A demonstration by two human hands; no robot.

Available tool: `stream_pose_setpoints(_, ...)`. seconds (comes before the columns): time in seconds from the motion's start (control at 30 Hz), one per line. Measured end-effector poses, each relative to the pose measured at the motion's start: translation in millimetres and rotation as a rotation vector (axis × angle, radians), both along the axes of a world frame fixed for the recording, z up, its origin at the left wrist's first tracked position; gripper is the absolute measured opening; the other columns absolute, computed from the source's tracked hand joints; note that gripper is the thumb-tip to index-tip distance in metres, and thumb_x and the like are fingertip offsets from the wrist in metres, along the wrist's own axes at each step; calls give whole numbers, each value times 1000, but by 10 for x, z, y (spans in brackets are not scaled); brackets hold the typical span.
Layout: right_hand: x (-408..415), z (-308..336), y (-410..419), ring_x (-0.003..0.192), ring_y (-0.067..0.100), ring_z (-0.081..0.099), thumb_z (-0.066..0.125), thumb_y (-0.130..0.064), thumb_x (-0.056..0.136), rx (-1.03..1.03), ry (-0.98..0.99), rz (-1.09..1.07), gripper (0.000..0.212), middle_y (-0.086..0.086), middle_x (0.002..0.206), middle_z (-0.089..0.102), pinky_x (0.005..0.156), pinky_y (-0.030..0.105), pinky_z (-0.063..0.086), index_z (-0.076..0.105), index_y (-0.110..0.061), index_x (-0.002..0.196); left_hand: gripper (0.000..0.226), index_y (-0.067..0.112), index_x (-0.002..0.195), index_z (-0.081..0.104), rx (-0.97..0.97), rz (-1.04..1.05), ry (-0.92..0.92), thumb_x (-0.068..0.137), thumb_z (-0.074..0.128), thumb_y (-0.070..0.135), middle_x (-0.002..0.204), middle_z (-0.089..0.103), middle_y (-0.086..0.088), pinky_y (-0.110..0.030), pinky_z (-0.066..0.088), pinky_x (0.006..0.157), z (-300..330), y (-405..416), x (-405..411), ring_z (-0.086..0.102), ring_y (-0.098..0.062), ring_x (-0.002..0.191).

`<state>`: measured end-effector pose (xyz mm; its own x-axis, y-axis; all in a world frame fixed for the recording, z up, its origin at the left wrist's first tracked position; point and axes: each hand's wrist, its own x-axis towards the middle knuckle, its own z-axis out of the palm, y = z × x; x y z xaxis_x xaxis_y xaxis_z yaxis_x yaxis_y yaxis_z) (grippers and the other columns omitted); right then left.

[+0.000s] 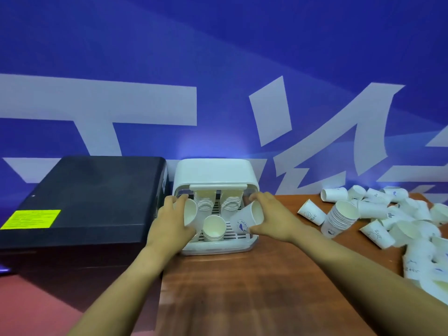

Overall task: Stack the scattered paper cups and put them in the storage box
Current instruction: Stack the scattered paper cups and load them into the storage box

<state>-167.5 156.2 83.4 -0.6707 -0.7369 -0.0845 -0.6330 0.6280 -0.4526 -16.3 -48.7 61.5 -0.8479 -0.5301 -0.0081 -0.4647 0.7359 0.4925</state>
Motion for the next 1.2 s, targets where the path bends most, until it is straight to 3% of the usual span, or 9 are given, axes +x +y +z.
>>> stream_pose_setpoints(0.23,-61,-329,-291,119,19,46,76,-33,71,55,-102,19,74,0,131,39,97,31,42,41,-20,134,71,24,140,34,-31,-11,-48,76,65,21,127,34,-1,-37,51,78,-132,-107,-166,49,-25,106)
stream_pose_setpoints(0.4,-102,-485,-575,129,19,38,72,-38,77,23,-129,44,76,-1,141,34,103,30,36,33,-24,141,69,25,141,30,-45,-12,-138,80,62,26,131,33,-2,-40,49,87,-231,-222,-218,49,-26,108)
stream_pose_setpoints(0.67,-116,-681,-797,132,18,31,65,-42,82,105,-6,71,72,-6,141,34,97,30,35,29,-28,143,75,23,149,17,-72,-53,-250,87,58,31,138,28,-3,-37,46,92,-412,-260,-377,45,-25,118)
stream_pose_setpoints(0.83,-134,-819,-874,135,17,32,65,-46,80,110,-29,95,78,-7,145,32,106,33,31,24,-32,145,78,22,150,15,-80,-59,-289,85,58,28,138,27,-4,-37,44,94,-577,-271,-422,44,-27,119)
stream_pose_setpoints(1.07,-79,-991,-830,140,22,29,65,-56,74,252,-160,192,98,-8,158,19,110,41,32,6,-36,150,105,32,151,-8,-21,-136,-440,79,68,45,157,12,-2,-47,25,112,-741,-226,-397,10,-28,146)
stream_pose_setpoints(1.2,-117,-897,-783,142,21,25,64,-52,76,234,-158,189,93,-6,158,18,113,44,28,8,-38,149,104,37,150,-9,3,-145,-373,80,68,42,159,8,-3,-47,24,112,-661,-198,-391,8,-28,147)
